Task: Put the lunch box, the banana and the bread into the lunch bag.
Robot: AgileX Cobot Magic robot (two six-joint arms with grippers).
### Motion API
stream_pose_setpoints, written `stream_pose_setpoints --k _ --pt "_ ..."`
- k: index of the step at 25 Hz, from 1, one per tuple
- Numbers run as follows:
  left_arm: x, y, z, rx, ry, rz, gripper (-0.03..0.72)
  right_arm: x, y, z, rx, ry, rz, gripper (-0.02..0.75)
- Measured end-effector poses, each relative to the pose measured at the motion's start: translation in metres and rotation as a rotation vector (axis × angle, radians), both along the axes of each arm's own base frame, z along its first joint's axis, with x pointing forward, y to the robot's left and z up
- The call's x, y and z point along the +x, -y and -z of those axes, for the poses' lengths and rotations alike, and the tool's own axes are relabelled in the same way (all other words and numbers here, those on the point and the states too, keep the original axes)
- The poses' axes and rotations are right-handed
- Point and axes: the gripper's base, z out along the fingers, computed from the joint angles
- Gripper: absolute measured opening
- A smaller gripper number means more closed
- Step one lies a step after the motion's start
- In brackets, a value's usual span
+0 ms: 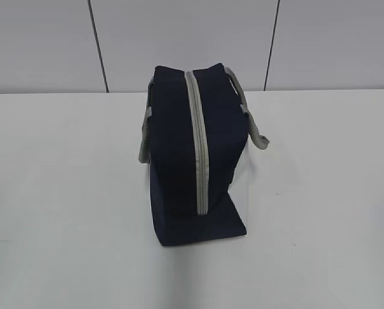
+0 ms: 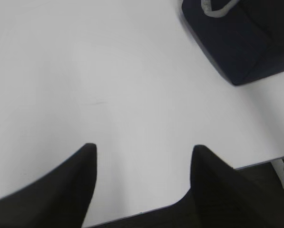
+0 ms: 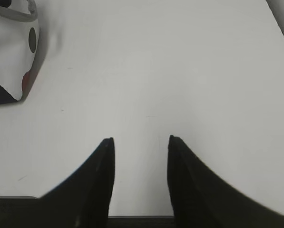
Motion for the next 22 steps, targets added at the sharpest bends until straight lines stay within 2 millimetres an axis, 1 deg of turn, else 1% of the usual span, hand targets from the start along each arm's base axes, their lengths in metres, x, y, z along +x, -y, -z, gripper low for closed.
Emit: stream_pose_setpoints --k 7,10,18,22 --pt "0.0 -0.001 0.0 0.0 0.002 -0.151 0.426 -0.003 0.0 0.0 0.001 0.02 0.0 0.279" --pt "-0.004 -0.002 0.0 -0.004 0.024 -0.211 0.424 -0.004 0.0 0.0 0.0 0.027 0.001 0.279" --pt "-0.018 -0.003 0.0 -0.019 0.115 -0.239 0.424 -0.004 0.001 0.0 -0.001 0.028 0.002 0.279" --pt "-0.019 -0.003 0.0 -0.019 0.118 -0.241 0.424 -0.004 0.001 0.0 -0.002 0.028 0.003 0.278"
